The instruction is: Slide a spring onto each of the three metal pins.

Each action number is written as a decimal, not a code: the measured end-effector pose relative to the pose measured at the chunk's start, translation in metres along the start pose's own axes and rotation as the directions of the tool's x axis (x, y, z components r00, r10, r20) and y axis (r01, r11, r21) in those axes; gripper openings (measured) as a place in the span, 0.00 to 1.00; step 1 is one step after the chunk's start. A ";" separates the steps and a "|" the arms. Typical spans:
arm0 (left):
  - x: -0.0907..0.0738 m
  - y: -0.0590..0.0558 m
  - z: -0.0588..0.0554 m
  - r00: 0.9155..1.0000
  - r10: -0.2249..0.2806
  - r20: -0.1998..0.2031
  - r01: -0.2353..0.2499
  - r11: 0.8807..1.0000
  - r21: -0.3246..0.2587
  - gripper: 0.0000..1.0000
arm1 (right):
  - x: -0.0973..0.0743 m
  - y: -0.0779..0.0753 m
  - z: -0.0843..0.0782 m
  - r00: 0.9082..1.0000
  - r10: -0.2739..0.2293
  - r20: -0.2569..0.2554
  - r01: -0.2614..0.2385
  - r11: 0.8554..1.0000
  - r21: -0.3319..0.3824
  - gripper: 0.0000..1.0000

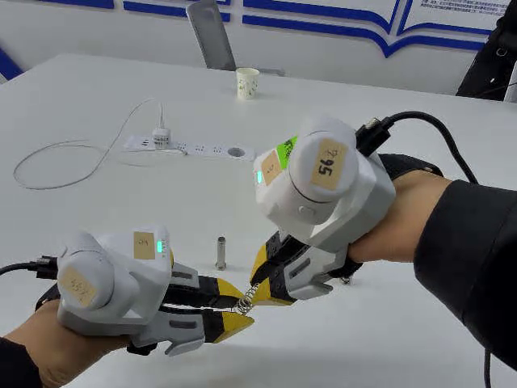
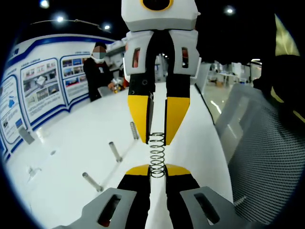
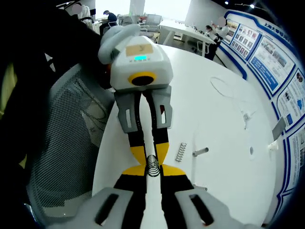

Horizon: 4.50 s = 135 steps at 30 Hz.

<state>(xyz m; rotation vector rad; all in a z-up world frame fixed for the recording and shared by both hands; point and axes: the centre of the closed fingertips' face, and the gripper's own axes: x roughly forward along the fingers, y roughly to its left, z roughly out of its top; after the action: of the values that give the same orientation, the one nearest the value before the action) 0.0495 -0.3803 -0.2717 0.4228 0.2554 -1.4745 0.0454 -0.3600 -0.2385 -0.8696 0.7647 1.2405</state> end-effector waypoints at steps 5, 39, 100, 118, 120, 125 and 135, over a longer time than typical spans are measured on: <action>-0.001 0.000 0.000 1.000 -0.002 0.004 0.002 1.000 -0.001 0.10 | 0.000 0.000 -0.002 1.000 0.007 -0.001 -0.007 1.000 0.008 0.12; -0.003 0.005 0.011 0.997 0.023 0.071 -0.020 0.999 -0.042 0.11 | 0.003 -0.005 0.000 0.998 0.019 0.064 -0.025 0.996 0.089 0.12; -0.057 0.035 -0.030 0.975 0.221 -0.017 -0.220 0.960 -0.174 0.41 | -0.004 -0.108 -0.079 0.986 -0.039 -0.160 0.064 0.986 0.157 0.12; -0.059 0.036 -0.036 0.973 0.231 -0.020 -0.230 0.954 -0.192 0.41 | 0.013 -0.111 -0.089 0.981 0.000 -0.192 0.035 0.984 0.176 0.12; -0.059 0.036 -0.036 0.973 0.231 -0.019 -0.230 0.954 -0.194 0.41 | 0.015 -0.111 -0.089 0.980 0.003 -0.200 0.032 0.985 0.170 0.12; -0.059 0.036 -0.038 0.973 0.230 -0.020 -0.230 0.953 -0.199 0.41 | 0.022 -0.108 -0.090 0.974 0.014 -0.224 0.021 0.988 0.156 0.12; -0.059 0.036 -0.040 0.973 0.228 -0.025 -0.229 0.952 -0.203 0.40 | 0.036 -0.105 -0.096 0.962 0.032 -0.272 0.007 0.990 0.141 0.12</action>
<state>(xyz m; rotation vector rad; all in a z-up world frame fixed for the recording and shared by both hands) 0.0834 -0.3080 -0.2789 0.2765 0.3437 -1.2071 0.1524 -0.4389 -0.3011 -0.9309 1.0681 1.0745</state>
